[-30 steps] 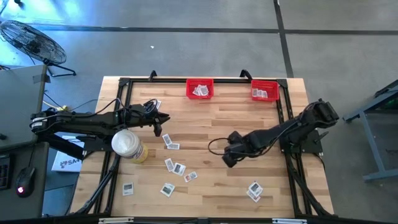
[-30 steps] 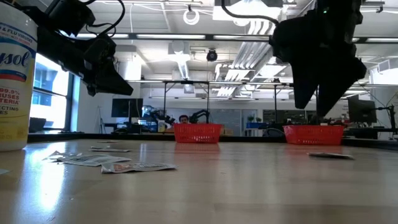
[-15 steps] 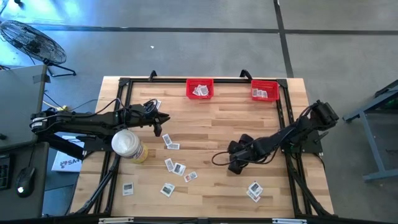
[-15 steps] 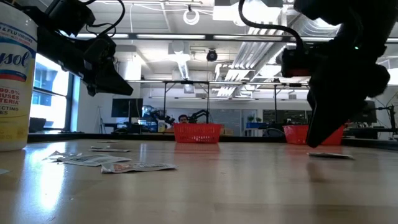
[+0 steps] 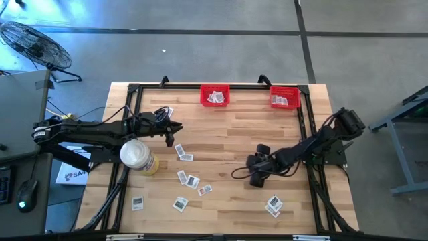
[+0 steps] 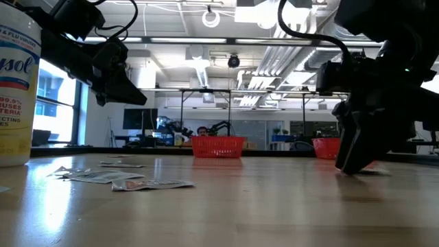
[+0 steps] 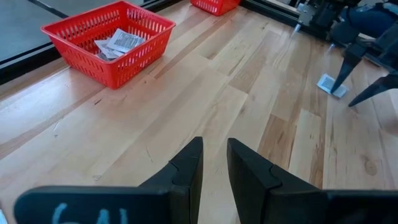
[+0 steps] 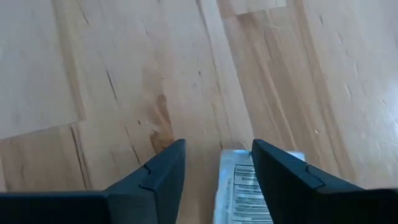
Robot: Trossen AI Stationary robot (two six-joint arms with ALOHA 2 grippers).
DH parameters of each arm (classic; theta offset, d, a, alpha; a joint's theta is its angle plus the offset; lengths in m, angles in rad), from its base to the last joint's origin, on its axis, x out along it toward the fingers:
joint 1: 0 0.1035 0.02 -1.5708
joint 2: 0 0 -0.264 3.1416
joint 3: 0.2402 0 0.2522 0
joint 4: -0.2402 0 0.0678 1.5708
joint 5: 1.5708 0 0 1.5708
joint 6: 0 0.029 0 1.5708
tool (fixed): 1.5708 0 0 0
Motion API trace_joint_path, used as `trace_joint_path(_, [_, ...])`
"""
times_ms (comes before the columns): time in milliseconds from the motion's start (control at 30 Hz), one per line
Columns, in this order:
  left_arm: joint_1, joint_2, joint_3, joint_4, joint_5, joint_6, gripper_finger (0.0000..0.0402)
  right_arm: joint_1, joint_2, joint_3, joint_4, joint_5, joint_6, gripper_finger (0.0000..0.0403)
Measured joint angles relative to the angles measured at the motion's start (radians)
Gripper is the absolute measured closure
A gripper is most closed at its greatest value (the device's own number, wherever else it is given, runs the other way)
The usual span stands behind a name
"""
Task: Pick & Place First Aid Supplies
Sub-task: Put the towelette pack into the left red bin
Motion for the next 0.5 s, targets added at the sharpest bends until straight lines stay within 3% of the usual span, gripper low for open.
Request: trace_joint_path(500, [0.0,0.0,0.0,0.0,0.0,0.0,0.0331,0.002,-0.009,-0.157,0.209,0.038,0.023,0.0303])
